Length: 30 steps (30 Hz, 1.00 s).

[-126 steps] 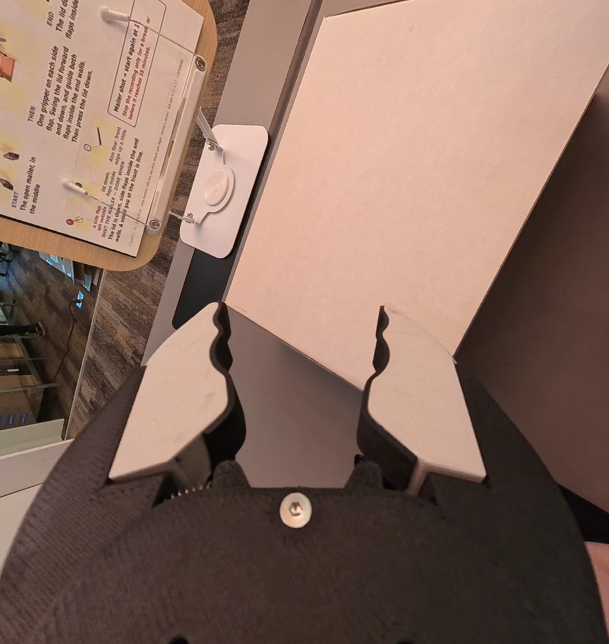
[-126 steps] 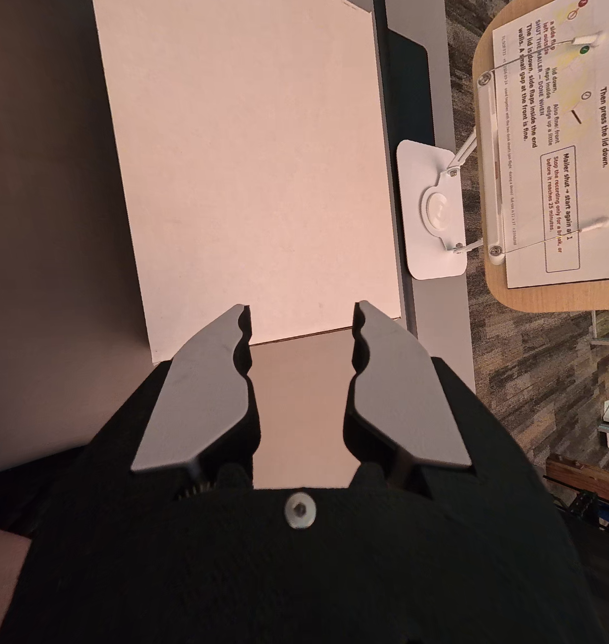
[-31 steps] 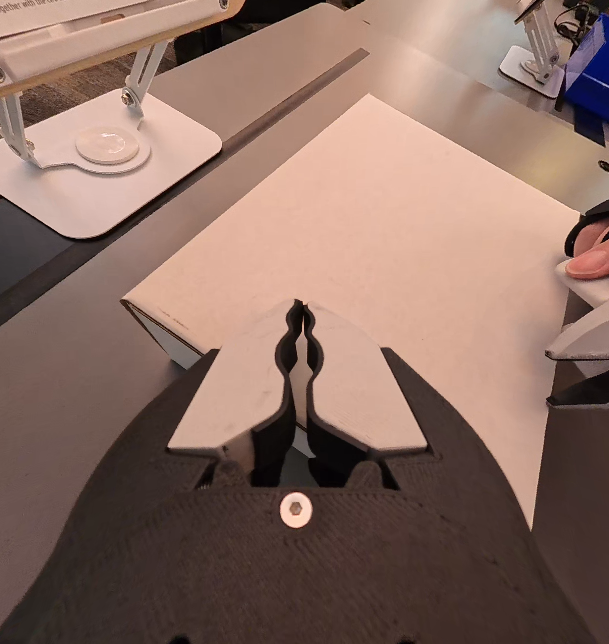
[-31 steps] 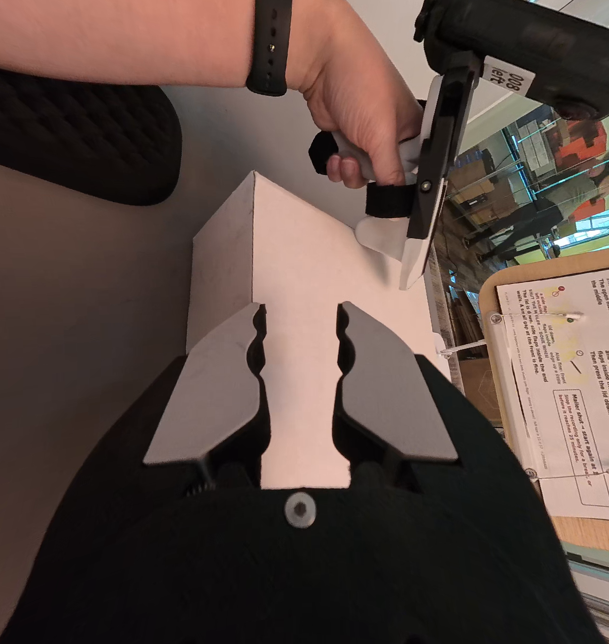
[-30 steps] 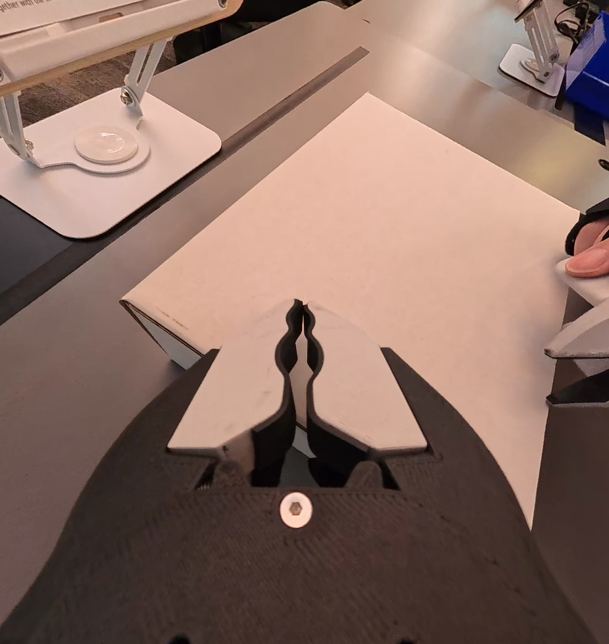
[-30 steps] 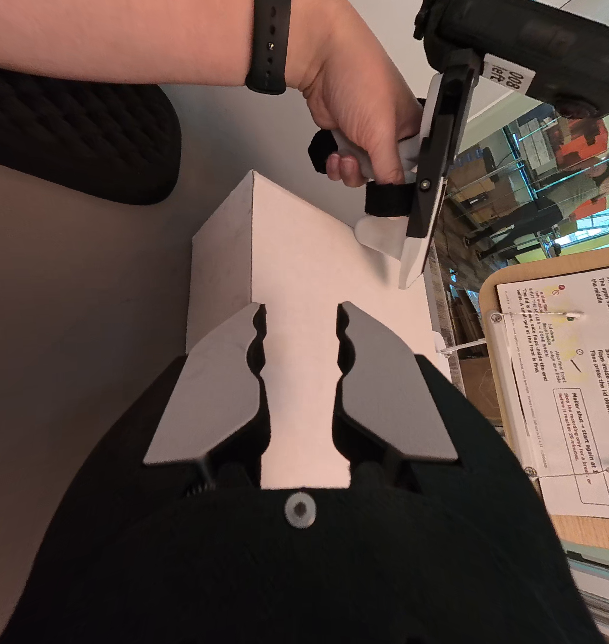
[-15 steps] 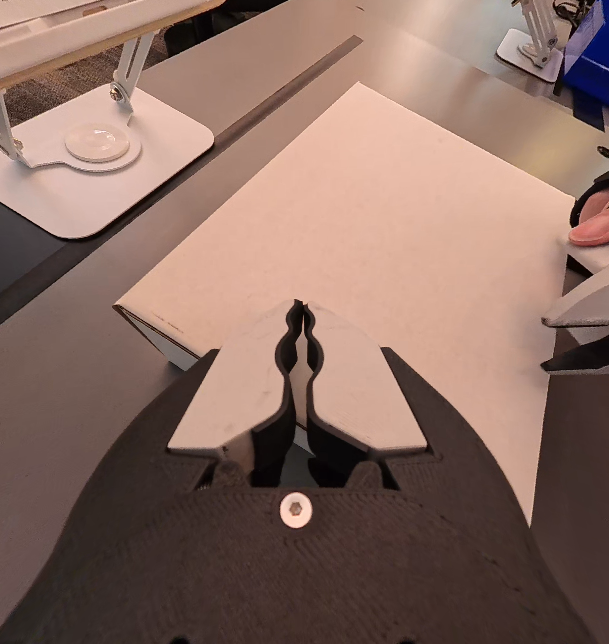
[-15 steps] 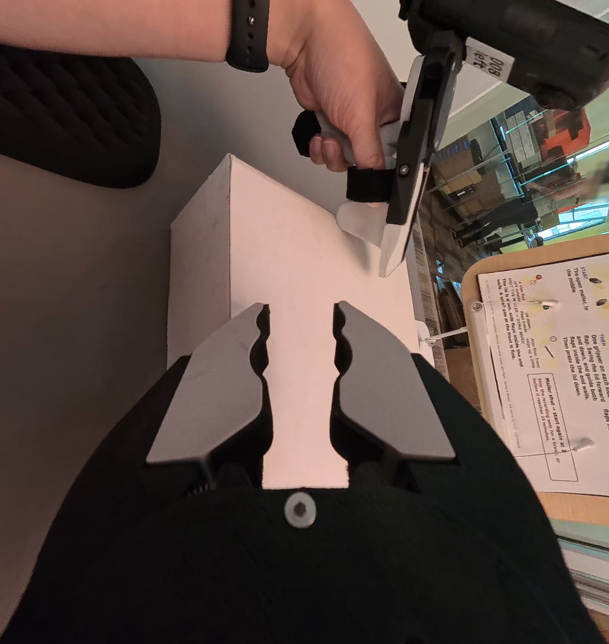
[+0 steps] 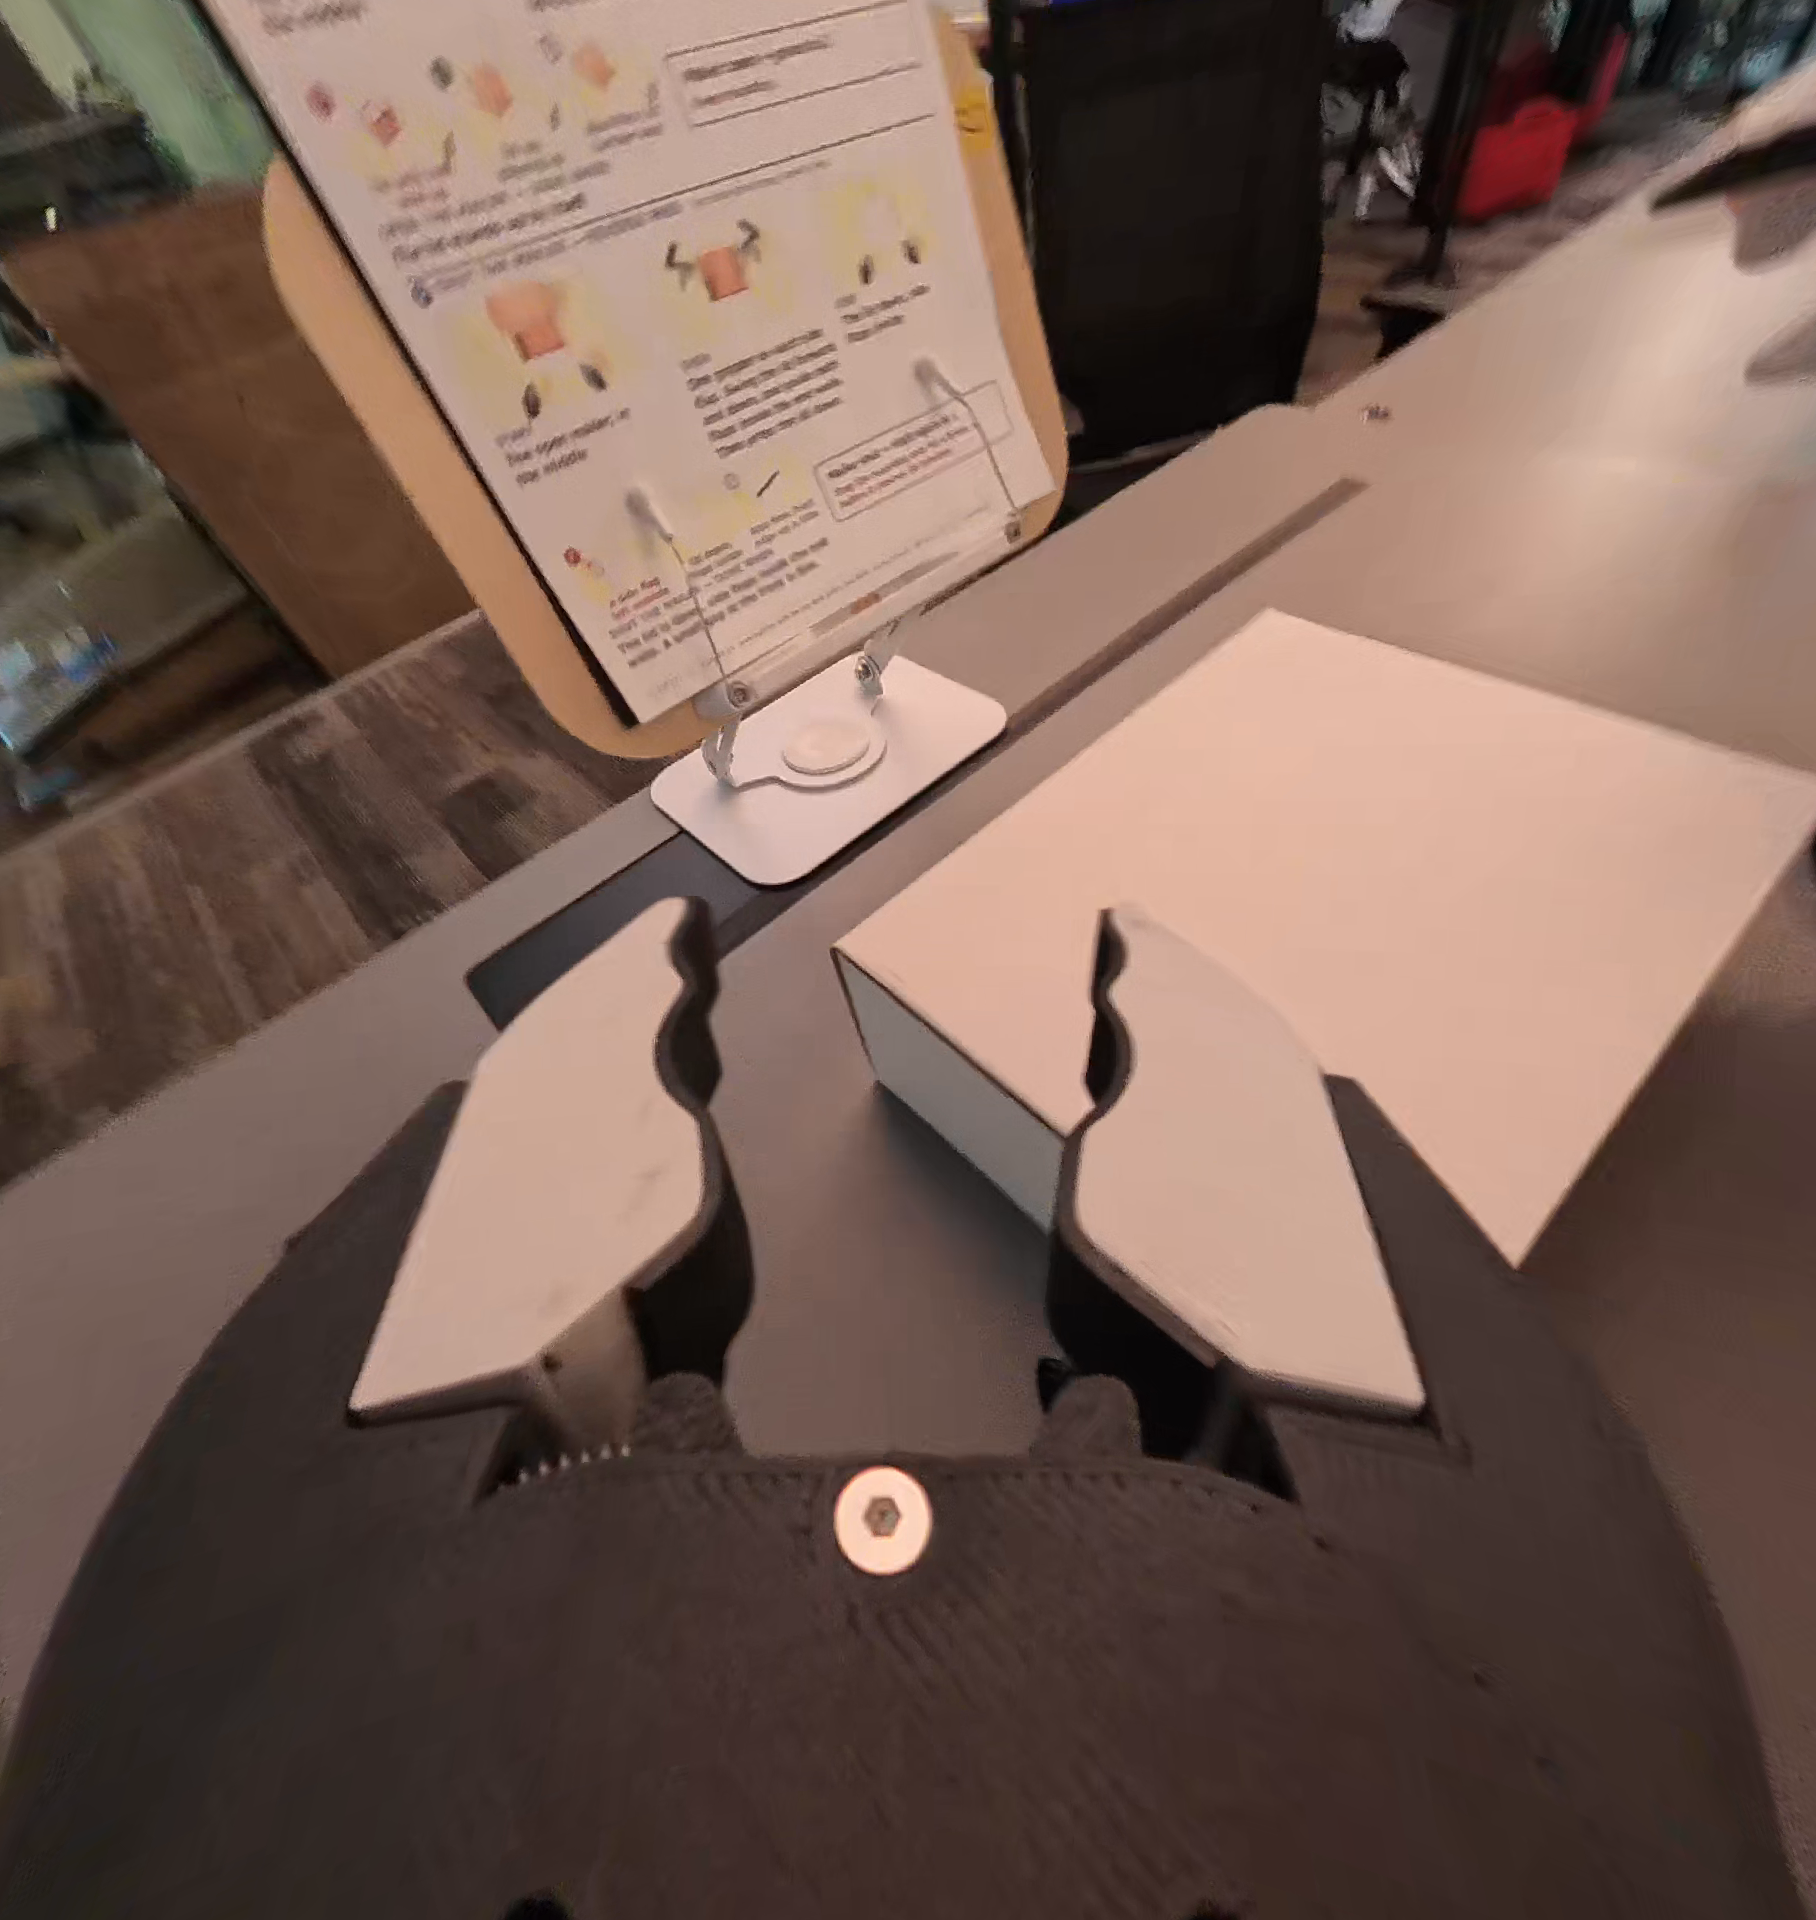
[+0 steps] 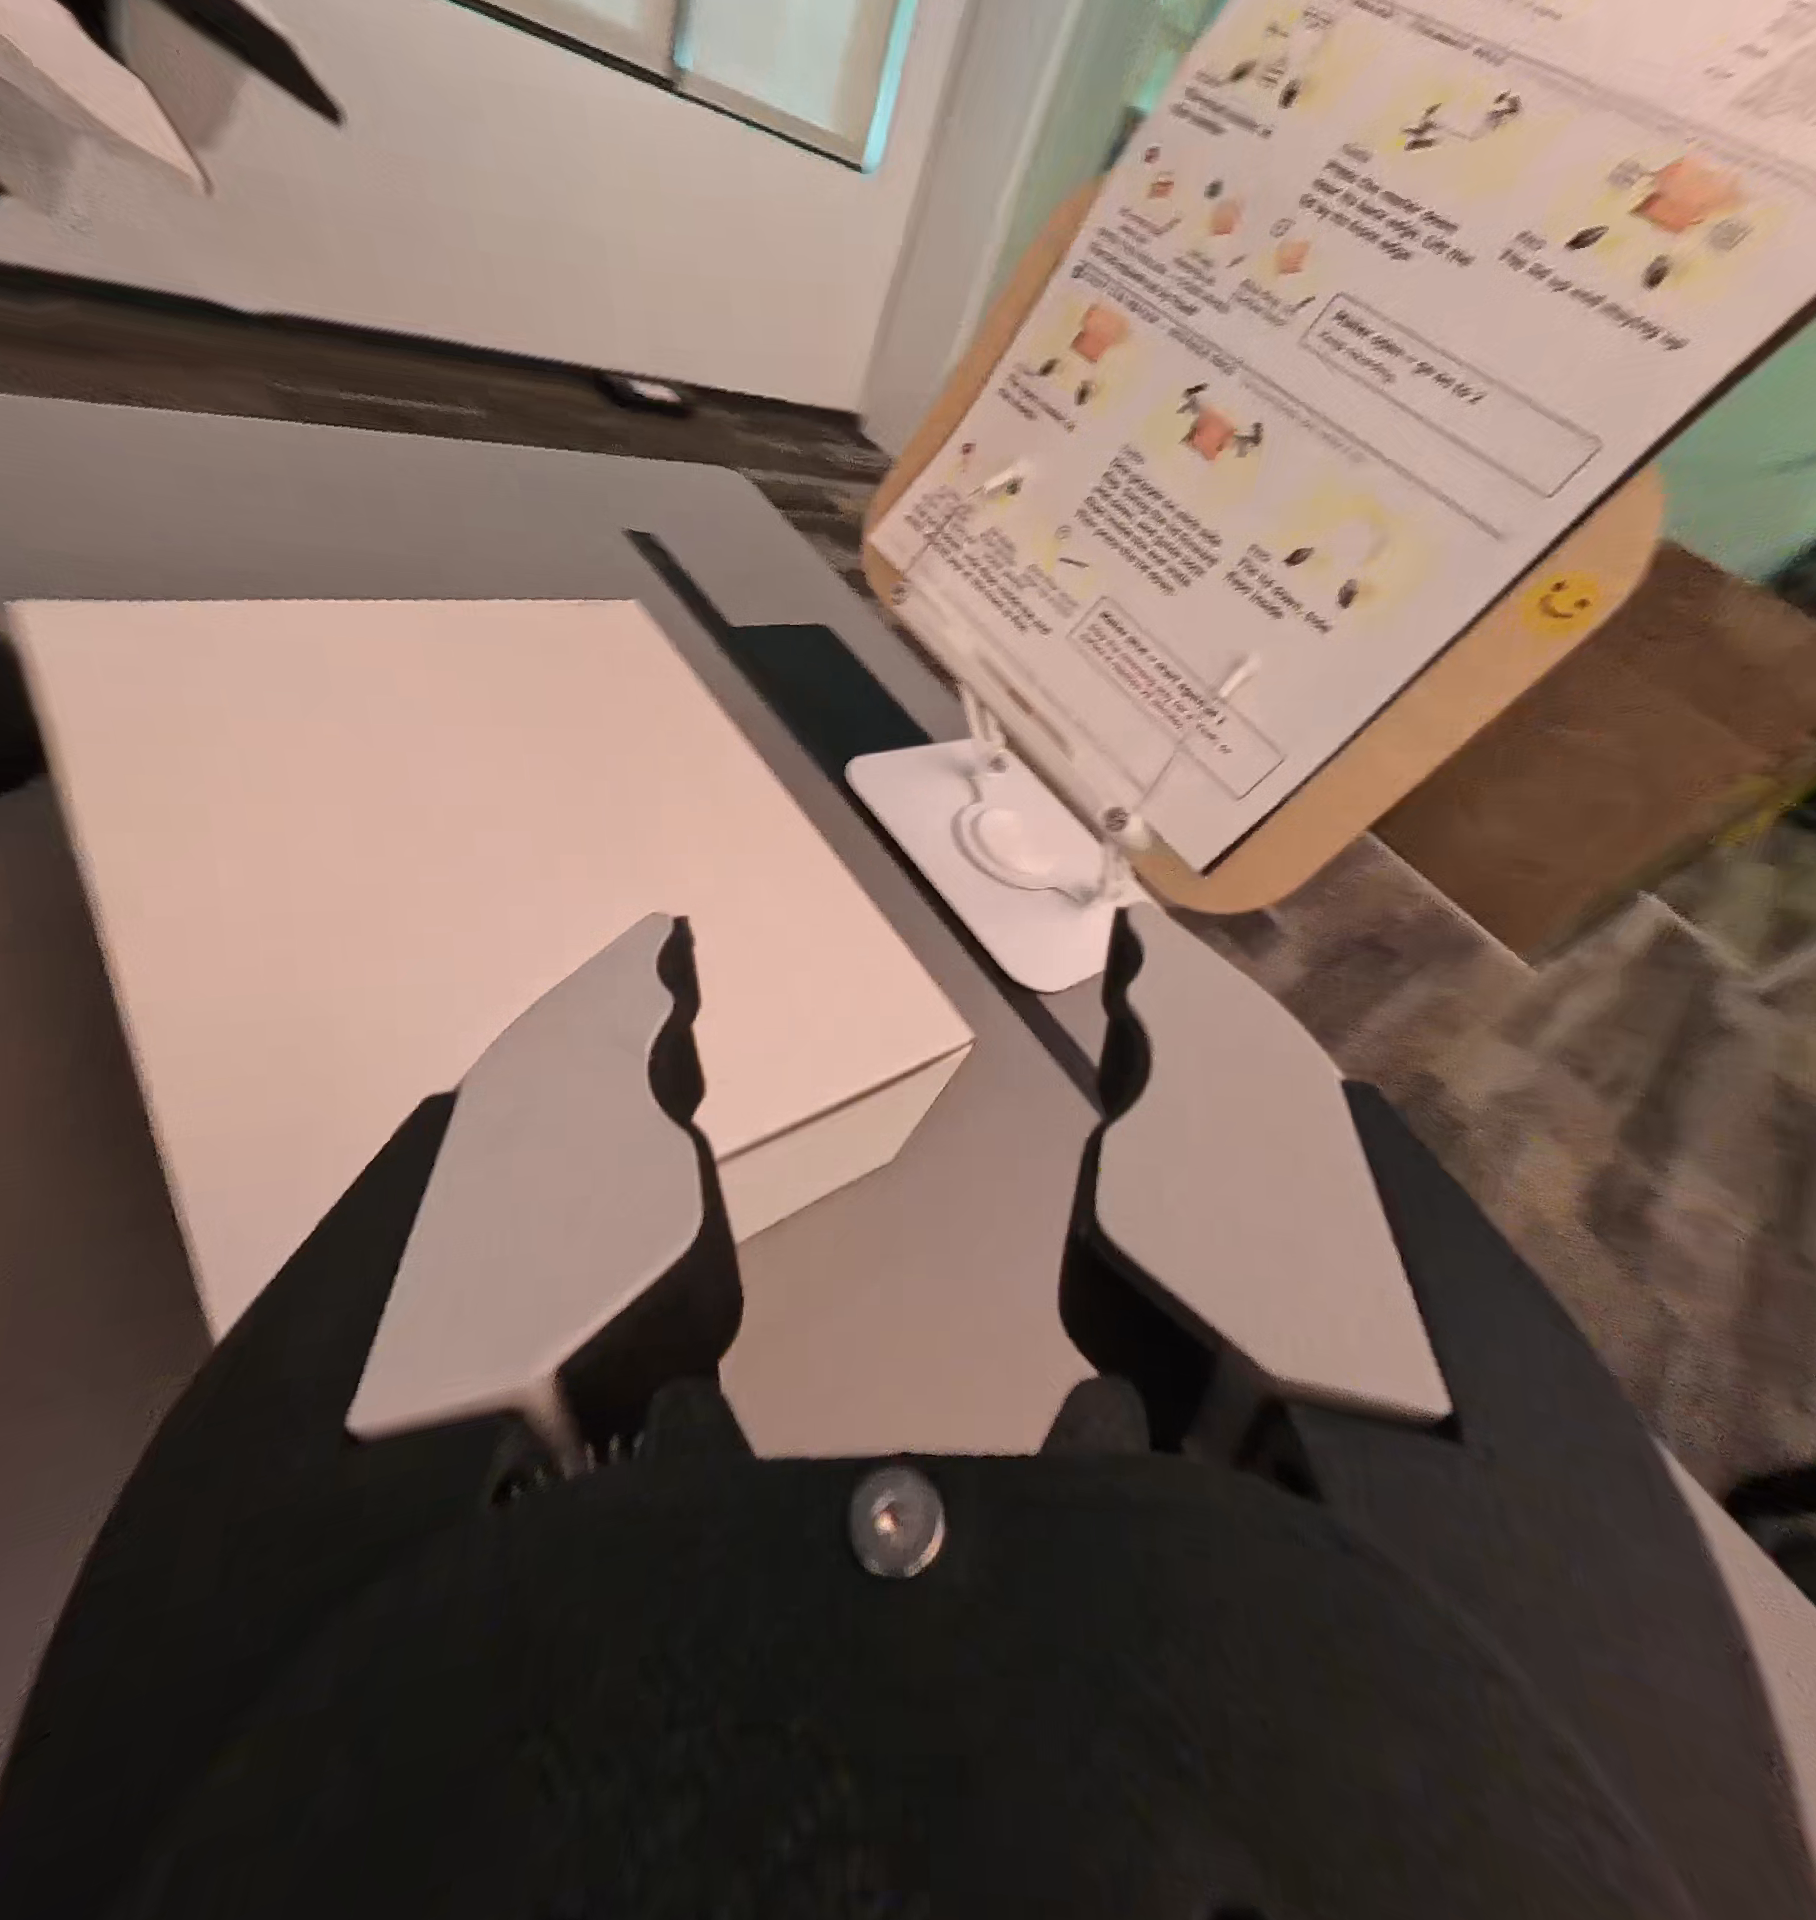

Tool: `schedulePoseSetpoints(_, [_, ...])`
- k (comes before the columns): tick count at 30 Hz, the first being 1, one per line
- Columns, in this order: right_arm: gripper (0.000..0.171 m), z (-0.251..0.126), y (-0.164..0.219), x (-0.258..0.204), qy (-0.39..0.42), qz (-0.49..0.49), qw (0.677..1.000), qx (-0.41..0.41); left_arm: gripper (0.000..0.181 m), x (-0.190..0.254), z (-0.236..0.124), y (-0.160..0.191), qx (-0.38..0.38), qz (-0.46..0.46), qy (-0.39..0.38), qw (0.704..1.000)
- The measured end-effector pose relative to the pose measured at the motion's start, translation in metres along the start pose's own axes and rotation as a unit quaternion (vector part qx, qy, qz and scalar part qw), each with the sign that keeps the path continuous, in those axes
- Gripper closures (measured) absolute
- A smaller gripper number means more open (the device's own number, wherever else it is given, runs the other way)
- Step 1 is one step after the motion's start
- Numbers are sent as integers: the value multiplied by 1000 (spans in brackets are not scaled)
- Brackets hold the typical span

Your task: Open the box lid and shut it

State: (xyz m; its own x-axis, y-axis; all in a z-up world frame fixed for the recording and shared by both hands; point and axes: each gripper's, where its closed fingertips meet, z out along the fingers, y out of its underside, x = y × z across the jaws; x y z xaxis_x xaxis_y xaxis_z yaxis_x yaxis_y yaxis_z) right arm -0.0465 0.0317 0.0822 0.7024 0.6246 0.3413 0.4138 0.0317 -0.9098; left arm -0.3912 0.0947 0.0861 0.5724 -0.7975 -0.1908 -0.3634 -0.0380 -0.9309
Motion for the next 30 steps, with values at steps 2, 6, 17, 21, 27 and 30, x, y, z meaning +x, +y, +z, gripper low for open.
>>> schedulePoseSetpoints(2, [95, -13, 12, -4, -53, 8, 998, 18, 102, 11, -7, 7, -3, 73, 2, 997])
schedulePoseSetpoints(6, [93, -16, 41, -6, -89, 10, 996, -11, 101, 28, 6, 28, -32, 119, 52, 991])
schedulePoseSetpoints(17, [89, -15, 31, -14, -96, 1, 995, -10, 89, 50, 14, 30, -61, 128, 87, 986])
schedulePoseSetpoints(21, [90, -10, 38, -13, -96, 4, 995, -24, 89, 48, 14, 35, -75, 129, 83, 985])
schedulePoseSetpoints(27, [90, -4, 44, -15, -101, 4, 994, -36, 92, 47, 12, 40, -83, 127, 86, 985])
schedulePoseSetpoints(30, [90, -1, 47, -16, -105, 6, 994, -41, 92, 47, 11, 44, -91, 123, 91, 984])
